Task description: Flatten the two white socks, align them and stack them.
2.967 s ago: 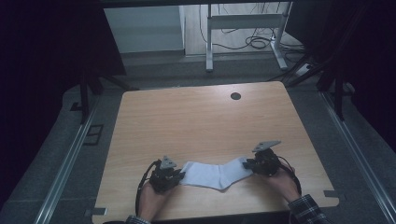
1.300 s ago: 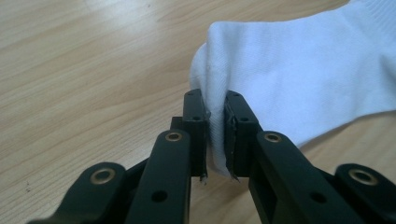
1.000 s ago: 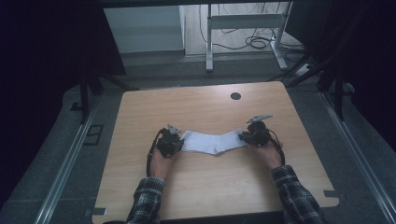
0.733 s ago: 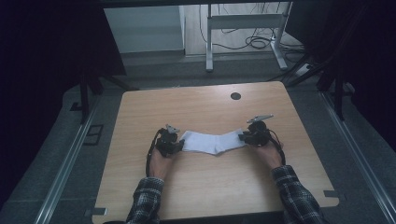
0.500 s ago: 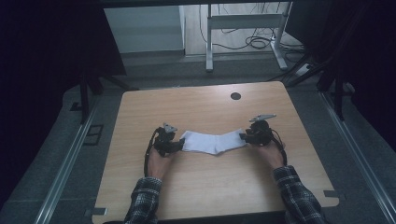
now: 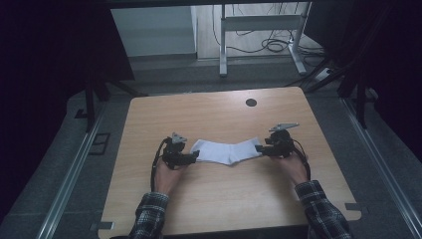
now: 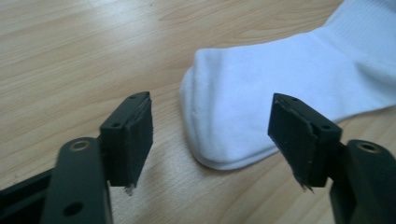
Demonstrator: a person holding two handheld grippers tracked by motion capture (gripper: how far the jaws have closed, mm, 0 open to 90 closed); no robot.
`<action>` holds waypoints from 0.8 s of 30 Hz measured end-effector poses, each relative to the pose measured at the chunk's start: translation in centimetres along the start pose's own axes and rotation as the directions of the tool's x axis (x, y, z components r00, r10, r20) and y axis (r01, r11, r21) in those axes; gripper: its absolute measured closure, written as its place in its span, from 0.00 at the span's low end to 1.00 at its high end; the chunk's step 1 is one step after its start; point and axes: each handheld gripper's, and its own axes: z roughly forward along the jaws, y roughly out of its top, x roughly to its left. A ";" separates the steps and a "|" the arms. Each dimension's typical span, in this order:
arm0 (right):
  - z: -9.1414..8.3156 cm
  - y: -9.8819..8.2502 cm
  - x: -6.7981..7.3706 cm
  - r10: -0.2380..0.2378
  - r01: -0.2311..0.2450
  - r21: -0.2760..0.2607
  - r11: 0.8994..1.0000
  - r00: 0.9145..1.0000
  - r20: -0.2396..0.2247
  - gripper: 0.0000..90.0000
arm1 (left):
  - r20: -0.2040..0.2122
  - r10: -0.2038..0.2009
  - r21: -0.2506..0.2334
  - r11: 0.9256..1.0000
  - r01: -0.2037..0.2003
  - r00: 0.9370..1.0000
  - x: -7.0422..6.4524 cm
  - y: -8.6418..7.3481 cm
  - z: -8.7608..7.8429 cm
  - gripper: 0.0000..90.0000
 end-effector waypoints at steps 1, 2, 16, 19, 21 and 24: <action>-0.1 -0.1 0.1 -0.007 0.007 -0.001 1.000 1.000 0.000 0.47 | 0.005 0.000 -0.003 1.000 0.000 1.000 0.0 0.0 -0.1 0.32; -0.2 -0.2 0.1 -0.013 0.013 0.001 1.000 1.000 0.000 0.45 | 0.008 -0.001 -0.003 1.000 0.001 1.000 -0.1 0.0 -0.2 0.30; -1.9 -0.7 1.4 -0.086 0.086 -0.020 0.996 0.996 -0.027 0.26 | 0.067 -0.011 -0.017 1.000 0.012 0.998 -0.6 -0.7 -2.3 0.20; -2.4 -0.9 1.6 -0.096 0.096 -0.016 0.995 0.995 -0.038 0.24 | 0.065 0.004 -0.016 1.000 -0.003 0.998 -0.9 -1.0 -3.1 0.18; -2.5 -1.0 1.7 -0.096 0.096 -0.015 0.995 0.995 -0.041 0.24 | 0.061 0.010 -0.017 1.000 -0.009 0.998 -1.0 -1.1 -3.4 0.18; -2.9 -1.2 1.8 -0.104 0.103 -0.014 0.995 0.993 -0.048 0.20 | 0.057 0.023 -0.012 1.000 -0.022 0.998 -1.2 -1.4 -3.9 0.17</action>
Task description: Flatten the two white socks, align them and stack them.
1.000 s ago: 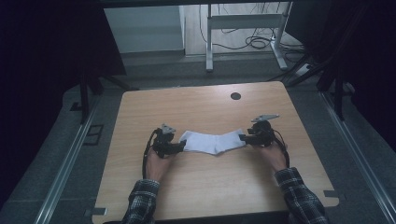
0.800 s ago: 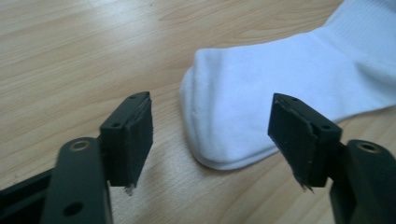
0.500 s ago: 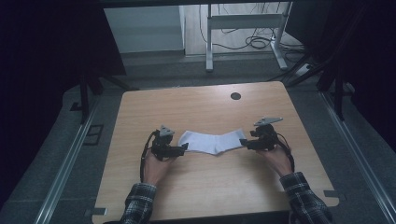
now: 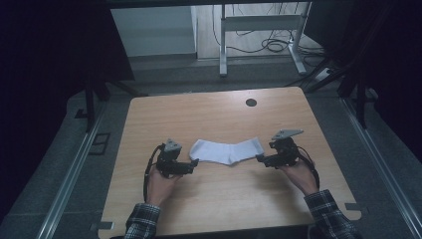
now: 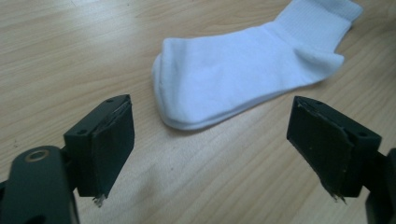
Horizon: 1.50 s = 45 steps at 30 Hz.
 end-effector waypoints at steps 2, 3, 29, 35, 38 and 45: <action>-0.3 -0.1 0.1 -0.002 0.002 0.003 1.000 1.000 -0.004 0.19 | -0.001 0.009 0.003 1.000 -0.009 1.000 -0.1 -0.2 -0.3 0.16; -0.4 -0.2 0.1 -0.001 0.001 0.005 1.000 1.000 -0.002 0.18 | -0.003 0.011 0.003 1.000 -0.011 1.000 -0.1 -0.3 -0.5 0.16; -3.8 -2.4 2.2 -0.061 0.061 0.000 0.998 0.998 0.003 0.14 | -0.008 0.079 0.006 0.997 -0.079 0.997 -2.1 -4.5 -3.7 0.13; -3.6 -3.6 2.5 -0.060 0.060 0.011 0.998 0.998 -0.004 0.14 | -0.015 0.085 0.011 0.996 -0.085 0.996 -2.4 -5.8 -4.0 0.13; -3.5 -4.1 2.7 -0.052 0.052 0.013 0.999 0.999 -0.010 0.14 | -0.014 0.081 0.017 0.997 -0.081 0.997 -2.5 -6.4 -4.1 0.13; -3.1 -5.2 3.1 -0.067 0.067 0.038 0.997 0.998 -0.008 0.13 | -0.020 0.085 0.029 0.996 -0.084 0.996 -2.7 -7.6 -4.1 0.13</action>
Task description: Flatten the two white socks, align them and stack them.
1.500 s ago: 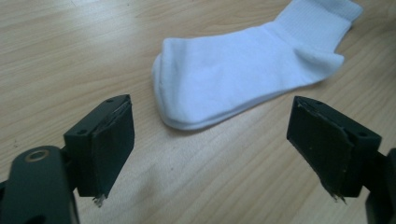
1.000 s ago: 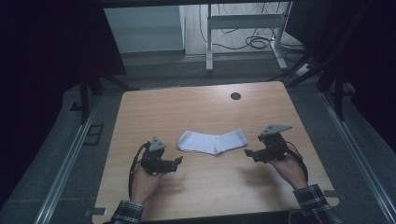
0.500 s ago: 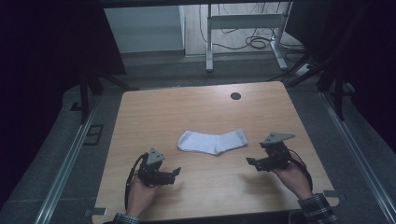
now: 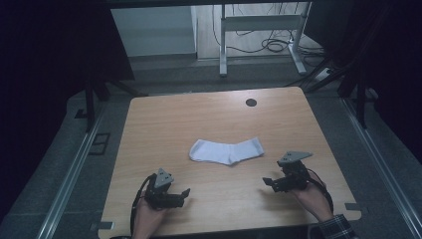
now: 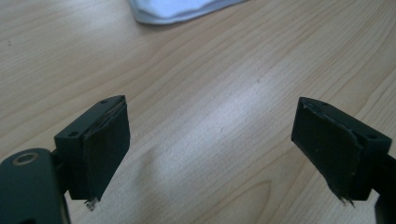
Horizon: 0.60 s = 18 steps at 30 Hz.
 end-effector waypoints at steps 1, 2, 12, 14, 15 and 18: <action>0.1 -0.1 0.0 -0.001 0.001 0.003 1.000 1.000 0.001 0.13 | -0.002 0.000 0.002 1.000 0.000 1.000 0.0 -0.1 0.0 0.13; 0.2 -0.3 0.0 -0.004 0.004 0.005 1.000 1.000 -0.001 0.13 | -0.001 -0.001 0.006 1.000 0.001 1.000 -0.1 -0.2 0.1 0.13; 1.4 -1.5 0.0 -0.024 0.023 0.047 0.999 1.000 0.014 0.13 | -0.007 0.037 0.087 0.996 -0.037 0.999 -1.0 -1.0 1.5 0.13; 1.7 -1.8 0.1 -0.036 0.035 0.068 0.997 0.999 0.016 0.12 | 0.006 0.018 0.081 0.997 -0.018 1.000 -0.9 -1.1 1.6 0.13; 1.9 -1.9 0.1 -0.036 0.035 0.074 0.997 0.999 0.009 0.10 | 0.005 0.017 0.076 0.997 -0.018 1.000 -0.9 -1.2 1.6 0.13; 1.9 -1.9 0.1 -0.037 0.037 0.068 0.997 0.999 0.010 0.10 | 0.008 0.019 0.065 0.998 -0.019 1.000 -0.8 -1.4 1.6 0.13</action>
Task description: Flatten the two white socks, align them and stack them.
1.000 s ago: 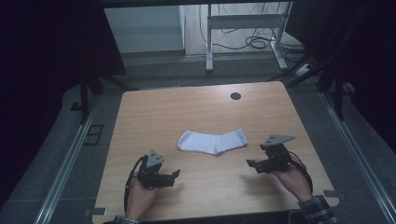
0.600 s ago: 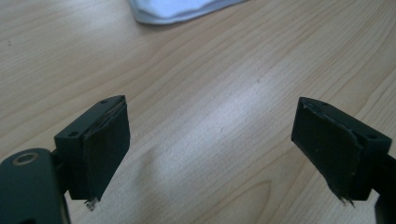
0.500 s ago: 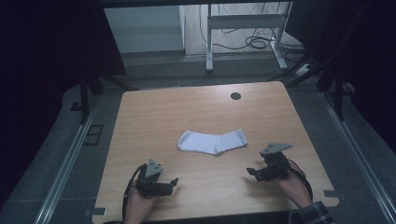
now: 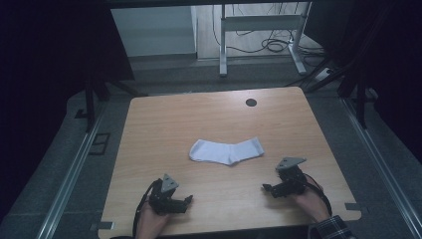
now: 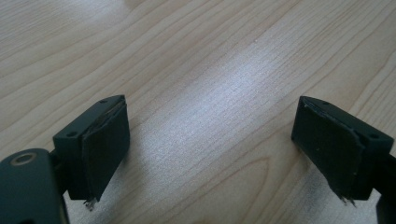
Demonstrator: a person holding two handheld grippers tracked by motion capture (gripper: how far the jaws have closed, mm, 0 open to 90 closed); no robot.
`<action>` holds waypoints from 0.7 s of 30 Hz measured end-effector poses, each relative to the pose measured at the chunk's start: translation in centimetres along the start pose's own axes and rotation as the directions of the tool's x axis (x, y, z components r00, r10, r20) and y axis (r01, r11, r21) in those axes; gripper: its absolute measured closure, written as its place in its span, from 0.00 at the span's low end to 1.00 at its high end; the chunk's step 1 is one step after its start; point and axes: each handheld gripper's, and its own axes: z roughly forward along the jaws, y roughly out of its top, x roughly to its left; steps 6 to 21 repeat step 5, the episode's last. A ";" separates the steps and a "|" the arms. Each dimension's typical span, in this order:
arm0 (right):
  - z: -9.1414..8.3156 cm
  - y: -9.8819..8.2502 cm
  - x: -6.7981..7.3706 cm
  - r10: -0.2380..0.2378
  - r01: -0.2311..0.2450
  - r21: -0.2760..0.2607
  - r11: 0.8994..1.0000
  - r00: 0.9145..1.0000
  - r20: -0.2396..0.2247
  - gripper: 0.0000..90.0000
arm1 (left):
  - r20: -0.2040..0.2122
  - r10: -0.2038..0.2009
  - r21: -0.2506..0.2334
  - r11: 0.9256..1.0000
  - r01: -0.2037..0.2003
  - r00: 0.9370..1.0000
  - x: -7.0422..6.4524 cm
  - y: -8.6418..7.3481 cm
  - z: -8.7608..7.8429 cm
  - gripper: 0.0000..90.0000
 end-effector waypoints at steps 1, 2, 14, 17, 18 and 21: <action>0.0 0.0 0.0 0.001 -0.001 -0.003 1.000 1.000 0.000 0.10 | 0.001 0.000 -0.002 1.000 0.000 1.000 0.0 0.0 0.0 0.13; 0.0 -0.1 0.0 0.001 -0.001 -0.005 1.000 1.000 0.001 0.10 | 0.000 -0.001 -0.002 1.000 0.001 1.000 0.0 0.0 0.0 0.13; 0.0 -0.2 0.1 0.006 -0.006 -0.008 1.000 1.000 0.004 0.10 | 0.001 0.000 0.000 1.000 0.000 1.000 0.0 0.0 0.0 0.13; 0.0 -0.2 0.1 0.006 -0.006 -0.008 1.000 1.000 0.004 0.10 | 0.001 0.000 0.000 1.000 0.000 1.000 0.0 0.0 0.0 0.13; 0.0 -0.2 0.1 0.006 -0.006 -0.008 1.000 1.000 0.004 0.10 | 0.001 0.000 0.000 1.000 0.000 1.000 0.0 0.0 0.0 0.13; 0.0 -0.2 0.1 0.006 -0.006 -0.008 1.000 1.000 0.004 0.10 | 0.001 0.000 0.000 1.000 0.000 1.000 0.0 0.0 0.0 0.13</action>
